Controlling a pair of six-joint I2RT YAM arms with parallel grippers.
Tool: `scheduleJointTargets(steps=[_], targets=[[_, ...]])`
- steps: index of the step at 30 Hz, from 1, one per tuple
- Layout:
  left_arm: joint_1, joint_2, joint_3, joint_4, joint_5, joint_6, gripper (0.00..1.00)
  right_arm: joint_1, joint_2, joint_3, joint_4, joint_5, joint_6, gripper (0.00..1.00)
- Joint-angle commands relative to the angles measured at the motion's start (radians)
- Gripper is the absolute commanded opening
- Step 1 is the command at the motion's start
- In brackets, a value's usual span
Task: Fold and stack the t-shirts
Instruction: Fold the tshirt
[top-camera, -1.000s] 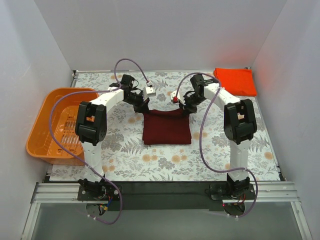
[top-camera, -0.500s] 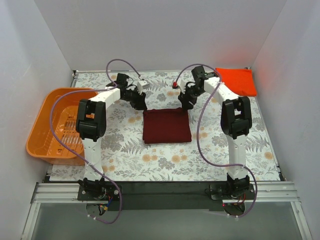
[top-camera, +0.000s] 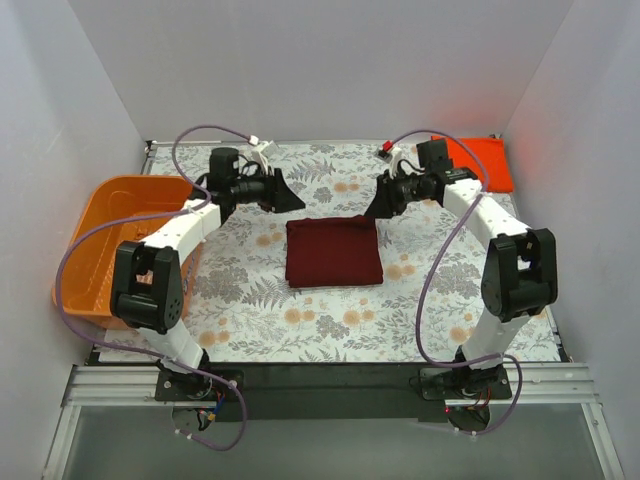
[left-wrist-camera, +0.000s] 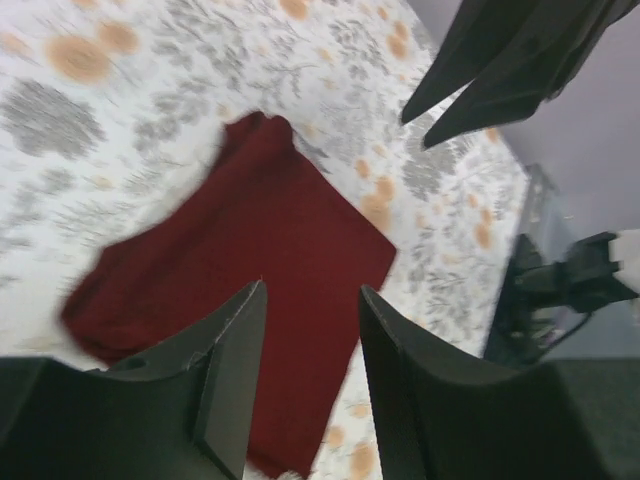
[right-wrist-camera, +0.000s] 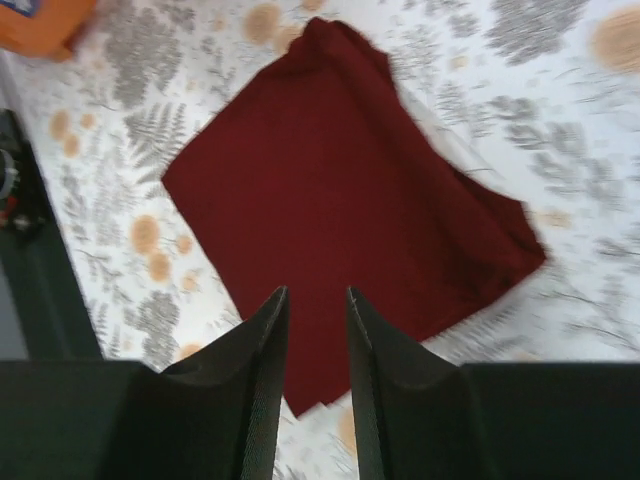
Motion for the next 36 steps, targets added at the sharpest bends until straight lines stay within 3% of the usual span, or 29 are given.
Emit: scheduleJointTargets(steps=[1, 6, 12, 15, 18, 23, 25, 30, 34, 36], targets=[[-0.044, 0.060, -0.109, 0.163, 0.011, -0.263, 0.40, 0.030, 0.032, -0.099, 0.248, -0.101, 0.245, 0.34], [-0.052, 0.207, -0.072, 0.226, -0.049, -0.297, 0.37, 0.032, 0.207, -0.044, 0.371, -0.088, 0.322, 0.33], [-0.026, 0.430, 0.077, 0.160, -0.118, -0.239, 0.35, 0.010, 0.429, 0.088, 0.415, -0.032, 0.325, 0.32], [0.015, 0.517, 0.120, 0.151, -0.101, -0.245, 0.35, -0.007, 0.523, 0.146, 0.415, -0.007, 0.322, 0.32], [0.045, 0.510, 0.163, 0.131, -0.037, -0.234, 0.36, -0.023, 0.554, 0.203, 0.412, -0.010, 0.338, 0.34], [0.028, 0.281, 0.126, 0.136, 0.032, -0.147, 0.41, -0.048, 0.408, 0.205, 0.412, -0.073, 0.374, 0.56], [-0.035, 0.182, 0.089, 0.096, -0.026, 0.006, 0.42, -0.050, 0.304, 0.150, 0.414, -0.079, 0.400, 0.59], [-0.327, -0.082, -0.114, 0.073, -0.400, 0.388, 0.46, -0.057, 0.054, -0.105, 0.423, 0.028, 0.511, 0.64], [-0.542, -0.124, -0.266, 0.192, -0.651, 0.676, 0.47, -0.089, -0.179, -0.361, 0.451, 0.125, 0.618, 0.70], [-0.628, -0.116, -0.332, 0.275, -0.751, 0.738, 0.48, -0.123, -0.257, -0.506, 0.506, 0.172, 0.644, 0.72]])
